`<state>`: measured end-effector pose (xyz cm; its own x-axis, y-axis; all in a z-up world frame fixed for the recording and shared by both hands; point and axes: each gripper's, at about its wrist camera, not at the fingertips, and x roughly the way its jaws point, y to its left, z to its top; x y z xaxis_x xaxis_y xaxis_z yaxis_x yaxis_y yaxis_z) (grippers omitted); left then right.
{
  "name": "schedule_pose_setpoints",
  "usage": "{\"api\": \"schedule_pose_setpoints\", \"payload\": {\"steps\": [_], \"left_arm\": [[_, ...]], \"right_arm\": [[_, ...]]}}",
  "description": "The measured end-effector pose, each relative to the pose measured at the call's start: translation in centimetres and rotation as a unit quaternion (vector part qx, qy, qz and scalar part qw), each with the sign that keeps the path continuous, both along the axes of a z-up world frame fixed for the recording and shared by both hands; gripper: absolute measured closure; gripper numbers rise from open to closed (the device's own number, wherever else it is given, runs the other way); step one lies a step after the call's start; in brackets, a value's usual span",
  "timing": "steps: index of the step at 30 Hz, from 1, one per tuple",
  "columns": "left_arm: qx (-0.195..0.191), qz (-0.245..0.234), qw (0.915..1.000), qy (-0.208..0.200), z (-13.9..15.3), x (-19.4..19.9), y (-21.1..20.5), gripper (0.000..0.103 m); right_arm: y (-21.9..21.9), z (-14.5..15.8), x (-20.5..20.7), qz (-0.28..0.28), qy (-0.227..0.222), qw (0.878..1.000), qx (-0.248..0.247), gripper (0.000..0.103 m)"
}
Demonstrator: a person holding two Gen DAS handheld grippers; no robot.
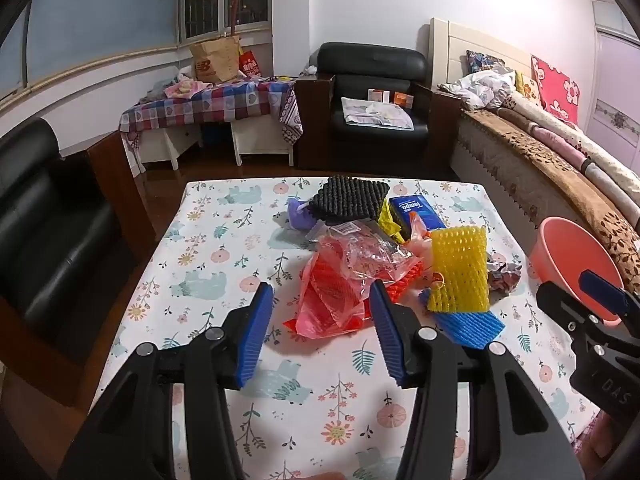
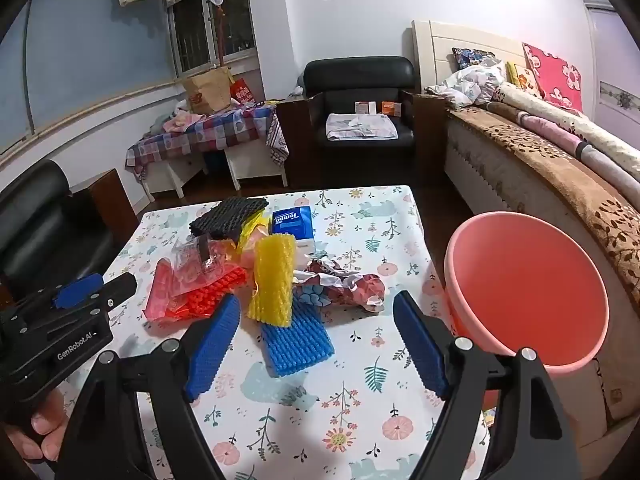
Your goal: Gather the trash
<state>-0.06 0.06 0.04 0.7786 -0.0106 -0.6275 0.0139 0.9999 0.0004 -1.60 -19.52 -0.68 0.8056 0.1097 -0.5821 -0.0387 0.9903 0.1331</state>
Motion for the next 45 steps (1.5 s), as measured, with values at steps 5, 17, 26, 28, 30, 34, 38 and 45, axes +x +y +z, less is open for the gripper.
{"api": "schedule_pose_setpoints", "payload": {"steps": [5, 17, 26, 28, 30, 34, 38, 45], "left_arm": [[0.0, 0.001, 1.0, 0.003, 0.0, 0.0, 0.0, 0.052], [0.001, 0.0, 1.0, 0.005, 0.0, 0.1, 0.0, 0.052], [-0.001, -0.002, 1.0, 0.008, -1.3, 0.2, 0.6, 0.052], [-0.003, -0.005, 0.9999, 0.012, -1.6, 0.0, 0.7, 0.052], [-0.004, -0.005, 0.9998, 0.016, -1.7, 0.2, 0.7, 0.052], [-0.013, -0.006, 0.9998, 0.016, -1.6, 0.1, 1.3, 0.052], [-0.025, -0.004, 0.9996, 0.015, -1.4, -0.2, 2.3, 0.052], [-0.037, -0.005, 0.999, 0.026, -1.8, -0.7, 3.4, 0.052]], "right_arm": [[0.0, 0.1, 0.0, 0.0, -0.003, 1.0, 0.0, 0.025], [-0.2, 0.3, -0.1, -0.002, -0.004, 1.0, 0.002, 0.025], [-0.4, 0.3, 0.0, -0.003, -0.004, 1.0, 0.0, 0.027], [-0.3, 0.0, 0.1, -0.002, -0.003, 1.0, 0.0, 0.028], [-0.2, -0.3, 0.1, 0.0, -0.003, 1.0, -0.001, 0.028], [0.0, -0.5, 0.2, 0.004, -0.002, 1.0, -0.003, 0.031], [0.1, -0.7, 0.4, 0.007, 0.002, 1.0, -0.001, 0.033], [0.3, -1.2, 0.7, 0.017, 0.009, 1.0, 0.003, 0.038]]}}
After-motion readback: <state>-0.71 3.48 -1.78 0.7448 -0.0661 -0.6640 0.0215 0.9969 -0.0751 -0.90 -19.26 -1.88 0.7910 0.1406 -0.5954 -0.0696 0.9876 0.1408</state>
